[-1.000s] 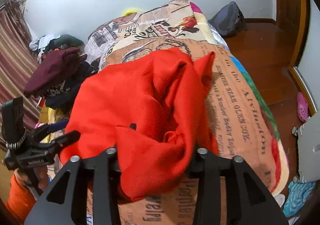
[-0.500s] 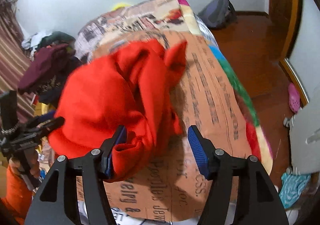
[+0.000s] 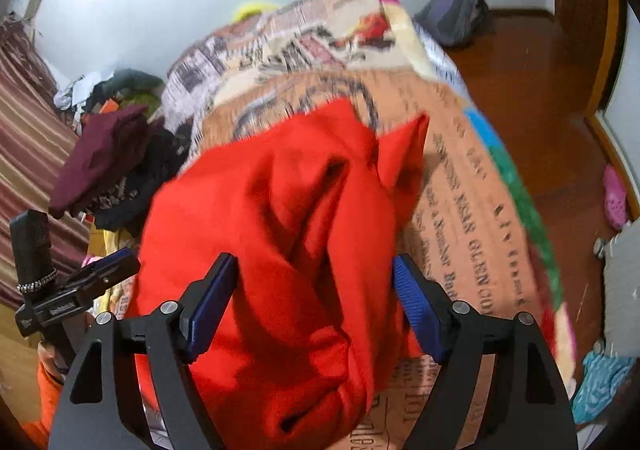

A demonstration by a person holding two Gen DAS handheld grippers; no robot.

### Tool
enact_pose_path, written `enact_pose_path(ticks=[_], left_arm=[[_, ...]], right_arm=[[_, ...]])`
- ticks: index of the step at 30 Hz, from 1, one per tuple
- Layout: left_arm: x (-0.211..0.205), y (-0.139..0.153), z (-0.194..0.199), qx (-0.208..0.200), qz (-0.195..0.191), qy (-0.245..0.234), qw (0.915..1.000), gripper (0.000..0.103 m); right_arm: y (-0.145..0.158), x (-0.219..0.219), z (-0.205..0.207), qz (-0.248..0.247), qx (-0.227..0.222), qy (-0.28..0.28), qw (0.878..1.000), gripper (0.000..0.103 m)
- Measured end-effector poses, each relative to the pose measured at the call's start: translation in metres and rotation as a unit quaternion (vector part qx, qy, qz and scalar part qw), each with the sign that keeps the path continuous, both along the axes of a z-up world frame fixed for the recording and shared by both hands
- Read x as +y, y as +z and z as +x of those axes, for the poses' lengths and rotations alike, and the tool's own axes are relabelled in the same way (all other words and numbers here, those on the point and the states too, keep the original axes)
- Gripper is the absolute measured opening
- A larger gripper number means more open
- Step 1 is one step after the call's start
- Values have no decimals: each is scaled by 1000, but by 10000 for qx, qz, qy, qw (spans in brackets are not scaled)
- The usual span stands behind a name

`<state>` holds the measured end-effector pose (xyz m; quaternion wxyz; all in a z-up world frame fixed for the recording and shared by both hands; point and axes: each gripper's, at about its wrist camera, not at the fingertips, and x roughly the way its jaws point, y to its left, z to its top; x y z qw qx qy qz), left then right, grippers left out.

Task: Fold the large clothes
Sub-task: 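Grasp the folded red jacket with both grippers and lift it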

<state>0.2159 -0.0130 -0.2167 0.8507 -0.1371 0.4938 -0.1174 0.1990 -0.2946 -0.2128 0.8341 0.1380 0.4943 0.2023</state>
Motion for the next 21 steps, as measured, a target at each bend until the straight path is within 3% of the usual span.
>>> enact_pose_path(ticks=[4,6,10,17,20,21], left_arm=[[-4,-22,8,424,-669,-219,9966,91],[-4,-32,15,621,-1056,-241,9922,91],[-5,-45,26,813,-1489,-177,9853,94],[-10,-45,40,734,-1619,-219,9838,94],[-8,-44,41,699,-1784,-224,9812,92],[-7,-43,40,648,-1832,-258,9806,85]], right_arm=[[-22,-15,4,204,306,-119,9993,93],[-29,-22,8,360,478,-139,9981,96],[-32,-22,14,514,561,12,9971,97],[-41,-17,33,1082,764,253,9909,97],[-43,-17,34,1335,863,315,9868,85],[-43,-17,35,1390,903,320,9856,83]])
